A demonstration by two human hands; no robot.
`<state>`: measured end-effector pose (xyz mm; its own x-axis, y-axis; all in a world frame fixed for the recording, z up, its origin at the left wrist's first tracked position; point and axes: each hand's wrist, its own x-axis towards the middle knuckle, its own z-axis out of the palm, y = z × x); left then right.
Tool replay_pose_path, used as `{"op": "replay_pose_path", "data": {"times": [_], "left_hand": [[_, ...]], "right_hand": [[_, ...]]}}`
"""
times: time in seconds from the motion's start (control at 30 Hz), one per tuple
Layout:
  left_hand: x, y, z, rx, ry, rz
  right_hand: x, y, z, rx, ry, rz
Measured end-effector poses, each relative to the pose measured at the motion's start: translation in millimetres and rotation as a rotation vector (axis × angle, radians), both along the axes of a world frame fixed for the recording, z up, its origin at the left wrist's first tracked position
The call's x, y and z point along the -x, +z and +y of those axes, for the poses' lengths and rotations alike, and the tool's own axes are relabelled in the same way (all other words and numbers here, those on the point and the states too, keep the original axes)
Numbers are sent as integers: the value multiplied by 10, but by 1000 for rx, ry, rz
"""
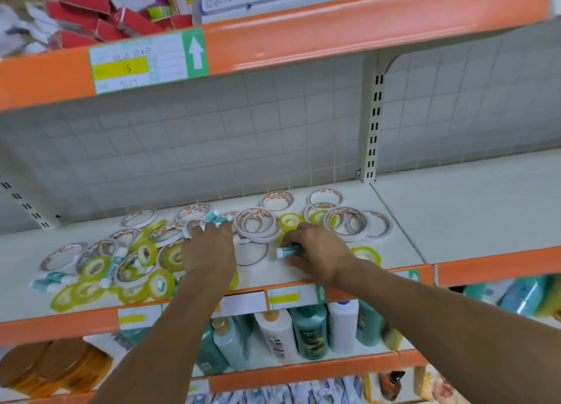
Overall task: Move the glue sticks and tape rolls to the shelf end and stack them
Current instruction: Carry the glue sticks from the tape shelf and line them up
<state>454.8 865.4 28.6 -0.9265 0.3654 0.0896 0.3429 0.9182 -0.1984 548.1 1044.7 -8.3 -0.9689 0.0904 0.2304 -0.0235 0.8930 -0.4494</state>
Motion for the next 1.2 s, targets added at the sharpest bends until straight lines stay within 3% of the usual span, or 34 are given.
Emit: {"op": "replay_pose_path", "data": {"times": [0.3,0.9,1.2], "left_hand": [[-355,119,334,-167,-343,15],[-797,7,1319,-317,-715,-122],[-1139,-60,1902,-259,-862,-198]], "right_hand": [[-331,177,493,-10,-133,-48],[-1322,295,958,-124,-482,-187],[-1886,315,1302,-111,-618,-188]]}}
